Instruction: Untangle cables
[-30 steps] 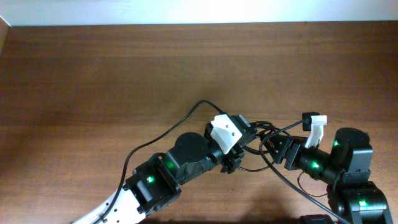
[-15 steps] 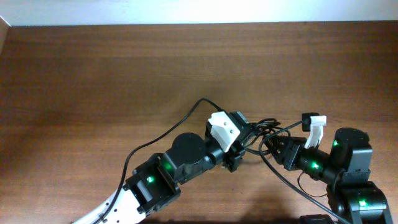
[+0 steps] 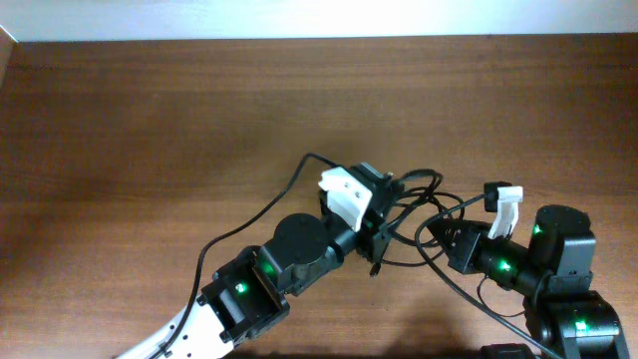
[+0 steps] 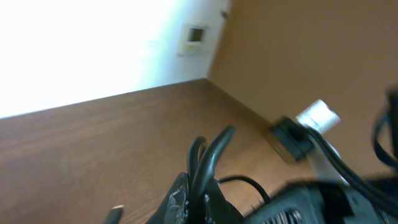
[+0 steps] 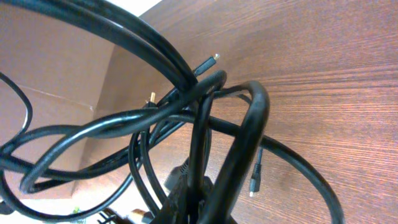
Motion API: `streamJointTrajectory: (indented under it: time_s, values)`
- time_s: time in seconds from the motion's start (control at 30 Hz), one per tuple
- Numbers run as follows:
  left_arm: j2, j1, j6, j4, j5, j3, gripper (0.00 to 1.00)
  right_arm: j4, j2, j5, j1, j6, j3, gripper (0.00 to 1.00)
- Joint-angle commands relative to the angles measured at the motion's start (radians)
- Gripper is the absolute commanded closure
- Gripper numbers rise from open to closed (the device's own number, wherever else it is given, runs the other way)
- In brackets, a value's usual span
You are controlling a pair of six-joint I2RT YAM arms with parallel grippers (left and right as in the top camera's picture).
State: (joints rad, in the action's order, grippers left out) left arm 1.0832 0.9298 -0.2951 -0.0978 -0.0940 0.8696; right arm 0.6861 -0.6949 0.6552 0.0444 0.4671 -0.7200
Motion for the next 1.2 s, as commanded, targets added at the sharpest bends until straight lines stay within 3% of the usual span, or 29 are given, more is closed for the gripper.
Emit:
streamJointTrajectory:
  time_s: [0.0, 0.13, 0.23, 0.33, 0.43, 0.5, 0.83, 1.17]
  values:
    - [0.000, -0.003, -0.204, -0.014, -0.166, 0.034, 1.00, 0.009, 0.001, -0.025, 0.000, -0.017, 0.007, 0.96]
    - [0.000, -0.003, -0.272, -0.013, -0.201, 0.034, 1.00, 0.014, 0.001, -0.040, 0.000, -0.017, 0.007, 0.96]
    - [-0.001, -0.003, -0.401, 0.006, -0.276, 0.034, 1.00, 0.014, 0.000, -0.043, 0.000, -0.017, 0.008, 0.96]
    - [0.000, -0.003, -0.583, 0.062, -0.376, 0.034, 1.00, 0.015, -0.009, -0.043, 0.000, -0.017, 0.007, 0.96]
    - [-0.001, -0.003, -0.870, 0.177, -0.487, 0.034, 1.00, 0.015, -0.029, -0.043, 0.000, -0.017, 0.007, 0.96]
    - [-0.001, -0.003, -0.964, 0.225, -0.523, 0.034, 1.00, 0.015, -0.045, -0.042, 0.000, -0.017, 0.007, 0.96]
    - [-0.001, -0.003, -0.973, 0.257, -0.785, 0.034, 1.00, 0.016, -0.064, -0.043, 0.000, -0.017, 0.007, 0.96]
    - [-0.001, -0.003, -1.020, 0.055, -1.003, 0.034, 1.00, 0.017, -0.064, -0.043, 0.000, -0.017, 0.007, 0.96]
